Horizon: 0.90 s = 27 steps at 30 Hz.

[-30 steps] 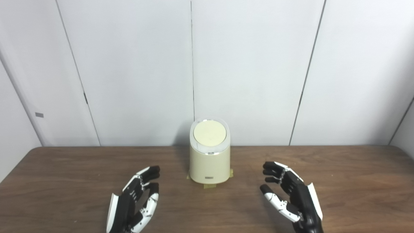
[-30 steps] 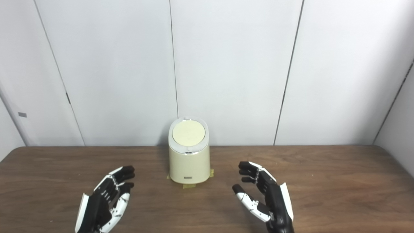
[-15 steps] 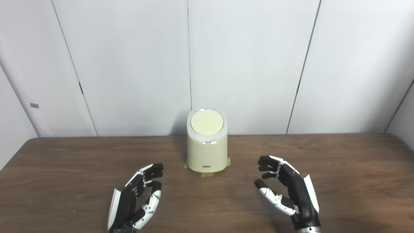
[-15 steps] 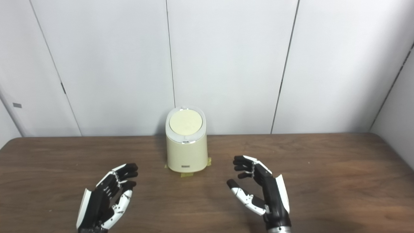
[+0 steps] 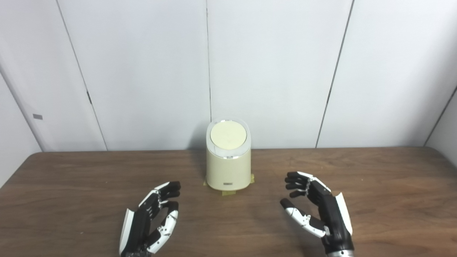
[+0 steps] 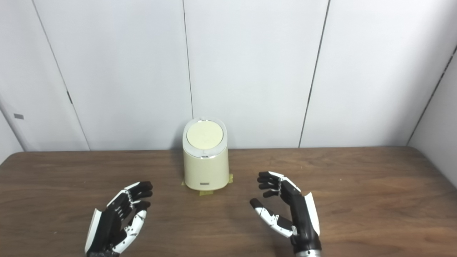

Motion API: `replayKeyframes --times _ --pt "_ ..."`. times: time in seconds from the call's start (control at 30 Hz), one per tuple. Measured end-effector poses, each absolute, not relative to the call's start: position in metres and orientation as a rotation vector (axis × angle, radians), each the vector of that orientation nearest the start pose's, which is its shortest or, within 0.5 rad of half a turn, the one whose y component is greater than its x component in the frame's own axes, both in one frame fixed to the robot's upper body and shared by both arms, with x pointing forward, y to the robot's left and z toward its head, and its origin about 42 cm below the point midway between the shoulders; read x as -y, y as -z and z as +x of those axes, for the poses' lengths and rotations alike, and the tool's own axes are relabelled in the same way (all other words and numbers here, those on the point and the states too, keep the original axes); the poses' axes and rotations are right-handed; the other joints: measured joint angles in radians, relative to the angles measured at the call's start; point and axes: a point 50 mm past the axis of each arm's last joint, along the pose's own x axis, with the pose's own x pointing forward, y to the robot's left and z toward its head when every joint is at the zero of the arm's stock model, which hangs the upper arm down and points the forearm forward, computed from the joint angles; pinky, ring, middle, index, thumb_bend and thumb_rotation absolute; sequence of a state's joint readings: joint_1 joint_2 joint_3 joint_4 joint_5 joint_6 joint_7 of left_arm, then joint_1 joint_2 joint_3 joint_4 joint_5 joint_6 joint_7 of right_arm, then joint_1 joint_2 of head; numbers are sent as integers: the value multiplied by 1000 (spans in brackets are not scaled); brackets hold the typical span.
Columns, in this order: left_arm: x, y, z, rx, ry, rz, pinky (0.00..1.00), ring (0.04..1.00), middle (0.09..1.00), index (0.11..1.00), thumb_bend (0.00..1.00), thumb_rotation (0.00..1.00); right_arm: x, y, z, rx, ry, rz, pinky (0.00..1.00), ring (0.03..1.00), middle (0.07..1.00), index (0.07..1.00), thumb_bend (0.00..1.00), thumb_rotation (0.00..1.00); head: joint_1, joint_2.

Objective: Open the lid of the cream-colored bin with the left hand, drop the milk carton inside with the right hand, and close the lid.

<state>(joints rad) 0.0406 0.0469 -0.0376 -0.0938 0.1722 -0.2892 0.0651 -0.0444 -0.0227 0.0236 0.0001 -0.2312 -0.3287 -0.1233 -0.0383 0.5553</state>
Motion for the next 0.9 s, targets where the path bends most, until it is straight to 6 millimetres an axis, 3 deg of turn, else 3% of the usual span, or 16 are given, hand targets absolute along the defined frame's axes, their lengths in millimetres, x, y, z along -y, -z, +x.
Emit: replayKeyframes --times 0.43,0.7,0.8,0.9 --pt "-215 -130 267 350 -6 202 651 743 766 746 170 225 206 -131 294 390 49 -237 524 631 667 676 269 270 -5 -6" --pt "-215 -130 267 350 -5 215 653 743 765 748 173 289 206 -130 294 391 48 -237 532 632 670 675 274 269 -3 -15" --pt "-215 -130 267 350 -5 218 648 737 758 740 178 254 206 -130 294 391 48 -237 529 631 673 675 280 264 -2 -15" --pt "-214 -130 267 352 -10 229 639 732 756 743 175 305 206 -130 294 391 48 -238 521 624 670 672 277 255 5 -12"
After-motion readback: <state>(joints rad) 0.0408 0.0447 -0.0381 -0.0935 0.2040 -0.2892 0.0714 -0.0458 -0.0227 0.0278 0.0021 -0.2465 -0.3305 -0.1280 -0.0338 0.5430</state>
